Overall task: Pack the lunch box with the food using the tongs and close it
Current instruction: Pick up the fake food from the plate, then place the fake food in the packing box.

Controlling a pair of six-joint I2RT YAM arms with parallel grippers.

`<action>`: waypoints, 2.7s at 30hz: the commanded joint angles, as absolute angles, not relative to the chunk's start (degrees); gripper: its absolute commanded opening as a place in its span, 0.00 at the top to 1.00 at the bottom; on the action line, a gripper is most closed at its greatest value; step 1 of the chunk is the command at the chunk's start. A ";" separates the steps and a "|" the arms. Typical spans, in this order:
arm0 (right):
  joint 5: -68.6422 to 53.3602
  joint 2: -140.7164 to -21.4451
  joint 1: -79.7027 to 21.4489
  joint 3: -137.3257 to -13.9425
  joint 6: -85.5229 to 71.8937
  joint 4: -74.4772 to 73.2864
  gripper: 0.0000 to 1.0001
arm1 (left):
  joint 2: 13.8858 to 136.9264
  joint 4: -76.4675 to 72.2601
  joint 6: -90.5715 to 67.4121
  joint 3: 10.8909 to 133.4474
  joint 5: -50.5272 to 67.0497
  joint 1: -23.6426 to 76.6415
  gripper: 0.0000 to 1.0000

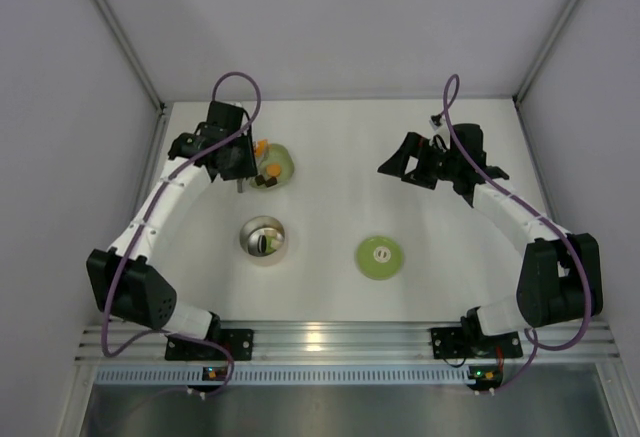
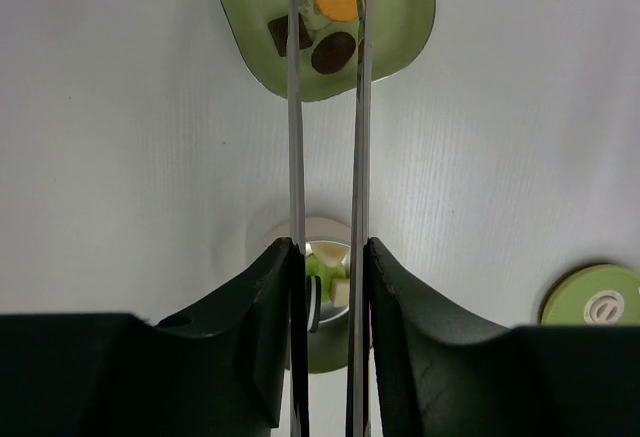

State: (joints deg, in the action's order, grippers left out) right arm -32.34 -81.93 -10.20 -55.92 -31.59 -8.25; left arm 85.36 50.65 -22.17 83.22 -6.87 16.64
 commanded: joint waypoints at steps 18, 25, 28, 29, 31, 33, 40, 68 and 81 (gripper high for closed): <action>-28.74 -81.30 -9.49 -56.51 -30.76 -6.94 0.00 | 52.48 67.67 -23.11 67.68 6.94 16.61 0.78; -27.86 -80.68 -9.49 -55.90 -30.85 -7.65 0.01 | 45.71 68.73 -26.45 59.33 10.54 17.58 0.79; -27.33 -80.42 -9.58 -55.81 -30.59 -8.09 0.01 | 43.86 69.69 -26.72 57.92 10.63 17.75 0.79; -27.16 -80.33 -9.49 -55.81 -30.59 -8.17 0.01 | 43.25 69.96 -26.89 57.75 10.37 17.75 0.79; -27.16 -80.42 -9.58 -55.81 -30.76 -8.00 0.01 | 42.80 70.40 -26.98 57.57 10.46 17.75 0.79; -27.07 -80.33 -9.84 -55.64 -30.94 -7.91 0.01 | 42.71 70.66 -26.98 57.57 10.63 17.67 0.79; -26.81 -80.16 -10.28 -55.28 -30.85 -7.65 0.00 | 42.10 72.24 -27.16 59.24 10.20 17.84 0.77; -27.33 -81.30 -10.28 -54.67 -30.76 -6.24 0.01 | 43.33 72.07 -27.33 59.59 6.77 17.84 0.52; -28.39 -82.88 -10.28 -57.74 -30.24 -7.29 0.01 | 45.79 71.37 -27.42 63.81 2.46 17.75 0.54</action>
State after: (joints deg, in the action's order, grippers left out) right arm -27.31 -82.21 -10.26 -54.89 -31.46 -8.58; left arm 45.56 71.77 -26.96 61.23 3.99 17.67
